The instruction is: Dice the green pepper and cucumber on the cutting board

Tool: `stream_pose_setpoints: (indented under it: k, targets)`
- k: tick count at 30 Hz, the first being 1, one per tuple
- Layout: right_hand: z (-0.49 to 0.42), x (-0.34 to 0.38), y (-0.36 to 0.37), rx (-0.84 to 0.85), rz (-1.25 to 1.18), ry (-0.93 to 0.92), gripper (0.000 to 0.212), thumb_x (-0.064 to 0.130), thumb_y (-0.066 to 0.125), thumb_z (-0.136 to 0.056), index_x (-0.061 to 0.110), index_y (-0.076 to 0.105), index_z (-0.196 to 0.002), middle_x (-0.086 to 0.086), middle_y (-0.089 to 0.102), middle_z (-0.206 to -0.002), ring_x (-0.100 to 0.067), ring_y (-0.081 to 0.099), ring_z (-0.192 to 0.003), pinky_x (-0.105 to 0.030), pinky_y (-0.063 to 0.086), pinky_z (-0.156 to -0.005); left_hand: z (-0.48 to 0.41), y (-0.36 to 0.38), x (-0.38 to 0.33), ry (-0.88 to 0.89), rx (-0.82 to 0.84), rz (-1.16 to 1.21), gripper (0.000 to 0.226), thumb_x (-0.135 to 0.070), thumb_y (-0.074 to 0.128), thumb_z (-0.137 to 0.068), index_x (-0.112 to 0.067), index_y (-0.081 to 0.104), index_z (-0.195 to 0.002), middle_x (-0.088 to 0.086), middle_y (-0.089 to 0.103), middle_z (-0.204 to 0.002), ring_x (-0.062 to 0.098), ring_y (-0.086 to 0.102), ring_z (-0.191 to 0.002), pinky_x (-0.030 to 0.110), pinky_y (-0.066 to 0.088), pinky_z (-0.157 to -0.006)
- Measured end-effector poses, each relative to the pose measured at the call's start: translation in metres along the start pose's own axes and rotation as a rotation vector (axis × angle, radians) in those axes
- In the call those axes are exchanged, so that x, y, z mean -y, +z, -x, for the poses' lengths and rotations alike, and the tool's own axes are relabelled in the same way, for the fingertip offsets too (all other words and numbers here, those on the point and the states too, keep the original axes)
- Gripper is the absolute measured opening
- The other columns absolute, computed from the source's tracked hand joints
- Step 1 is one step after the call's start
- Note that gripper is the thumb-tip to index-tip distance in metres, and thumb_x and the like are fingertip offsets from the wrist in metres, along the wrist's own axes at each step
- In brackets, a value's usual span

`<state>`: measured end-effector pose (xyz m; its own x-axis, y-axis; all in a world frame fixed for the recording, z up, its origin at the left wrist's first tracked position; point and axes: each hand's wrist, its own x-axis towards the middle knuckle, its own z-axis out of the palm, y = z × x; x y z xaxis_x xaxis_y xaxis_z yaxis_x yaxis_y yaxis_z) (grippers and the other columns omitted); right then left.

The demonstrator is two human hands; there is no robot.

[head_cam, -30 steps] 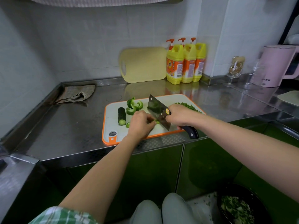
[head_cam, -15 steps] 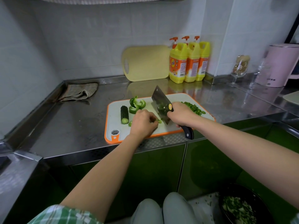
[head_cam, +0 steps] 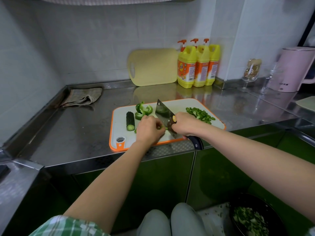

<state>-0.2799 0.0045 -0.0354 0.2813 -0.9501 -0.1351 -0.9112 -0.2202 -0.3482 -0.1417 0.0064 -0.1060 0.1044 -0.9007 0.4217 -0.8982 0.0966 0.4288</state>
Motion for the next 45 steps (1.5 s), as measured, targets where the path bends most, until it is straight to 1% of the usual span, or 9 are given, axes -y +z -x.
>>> stream_pose_setpoints:
  k: [5, 7, 10, 21, 25, 31, 37, 41, 45]
  targets:
    - [-0.011, -0.005, 0.007, -0.123, -0.091, -0.011, 0.014, 0.009, 0.044, -0.094, 0.001, 0.055, -0.098, -0.013, 0.061, -0.073, -0.026, 0.062, -0.053, -0.029, 0.051, -0.053, 0.0, 0.0, 0.0, -0.014, 0.004, -0.014, 0.016, -0.032, 0.068, -0.083, -0.017, 0.075, -0.087, 0.001, 0.066, -0.087, 0.02, 0.049, -0.093, 0.032, 0.043, -0.074]
    - [-0.012, -0.009, 0.005, -0.152, -0.129, -0.029, 0.009, 0.009, 0.042, -0.094, 0.005, 0.05, -0.091, -0.012, 0.058, -0.073, -0.025, 0.061, -0.05, -0.026, 0.047, -0.046, 0.0, 0.0, 0.0, -0.029, 0.001, -0.003, 0.017, -0.033, 0.07, -0.082, -0.017, 0.075, -0.083, 0.0, 0.067, -0.085, 0.021, 0.05, -0.093, 0.032, 0.044, -0.074]
    - [-0.008, -0.011, -0.004, -0.113, -0.154, -0.046, 0.008, 0.008, 0.041, -0.093, 0.005, 0.049, -0.09, -0.014, 0.058, -0.072, -0.024, 0.057, -0.047, -0.023, 0.041, -0.044, 0.001, -0.001, 0.0, -0.046, 0.003, 0.016, 0.016, -0.034, 0.071, -0.081, -0.018, 0.073, -0.078, 0.0, 0.068, -0.083, 0.02, 0.05, -0.092, 0.034, 0.045, -0.076]
    - [0.001, -0.002, 0.0, -0.023, 0.019, -0.037, 0.018, 0.007, 0.045, -0.089, 0.002, 0.061, -0.095, -0.012, 0.064, -0.064, -0.021, 0.059, -0.048, -0.024, 0.043, -0.044, 0.003, -0.002, -0.001, -0.05, 0.016, 0.011, 0.012, -0.025, 0.066, -0.08, -0.016, 0.074, -0.078, 0.003, 0.066, -0.084, 0.022, 0.051, -0.093, 0.035, 0.047, -0.074]
    - [-0.005, 0.006, 0.006, -0.052, 0.074, -0.024, 0.012, 0.007, 0.049, -0.089, 0.002, 0.06, -0.091, -0.008, 0.058, -0.065, -0.021, 0.056, -0.054, -0.026, 0.043, -0.048, 0.001, -0.001, 0.001, -0.042, 0.018, -0.005, 0.012, -0.026, 0.066, -0.081, -0.017, 0.075, -0.081, 0.004, 0.066, -0.087, 0.022, 0.05, -0.094, 0.034, 0.045, -0.072]
    - [-0.014, -0.01, 0.002, -0.103, -0.065, 0.023, 0.01, 0.004, 0.044, -0.092, 0.002, 0.052, -0.097, -0.012, 0.056, -0.073, -0.022, 0.059, -0.05, -0.025, 0.043, -0.045, -0.003, -0.001, 0.002, 0.021, 0.054, 0.008, 0.014, -0.033, 0.071, -0.083, -0.022, 0.076, -0.09, 0.001, 0.068, -0.092, 0.022, 0.049, -0.096, 0.034, 0.044, -0.077]
    - [-0.011, -0.025, -0.008, -0.137, -0.198, 0.003, 0.006, 0.006, 0.042, -0.092, 0.008, 0.046, -0.089, -0.01, 0.054, -0.065, -0.022, 0.054, -0.046, -0.023, 0.038, -0.043, -0.003, 0.0, -0.001, 0.063, 0.072, -0.016, 0.041, -0.047, 0.073, -0.079, -0.022, 0.071, -0.112, 0.002, 0.067, -0.094, 0.025, 0.049, -0.099, 0.036, 0.043, -0.08]
    - [-0.003, -0.025, -0.01, -0.092, -0.212, -0.033, 0.008, 0.009, 0.044, -0.093, 0.008, 0.046, -0.084, -0.011, 0.054, -0.065, -0.022, 0.056, -0.046, -0.023, 0.04, -0.045, 0.003, -0.007, 0.005, 0.013, 0.03, 0.073, 0.03, -0.042, 0.077, -0.076, -0.023, 0.068, -0.097, -0.007, 0.065, -0.078, 0.017, 0.049, -0.091, 0.033, 0.041, -0.073]
    - [0.002, -0.021, -0.008, -0.056, -0.171, -0.057, 0.01, 0.009, 0.045, -0.092, 0.007, 0.049, -0.084, -0.013, 0.057, -0.065, -0.023, 0.057, -0.048, -0.023, 0.04, -0.046, 0.006, -0.01, 0.009, 0.025, 0.105, 0.068, 0.011, -0.032, 0.073, -0.079, -0.025, 0.074, -0.087, -0.007, 0.07, -0.084, 0.018, 0.056, -0.092, 0.034, 0.049, -0.075]
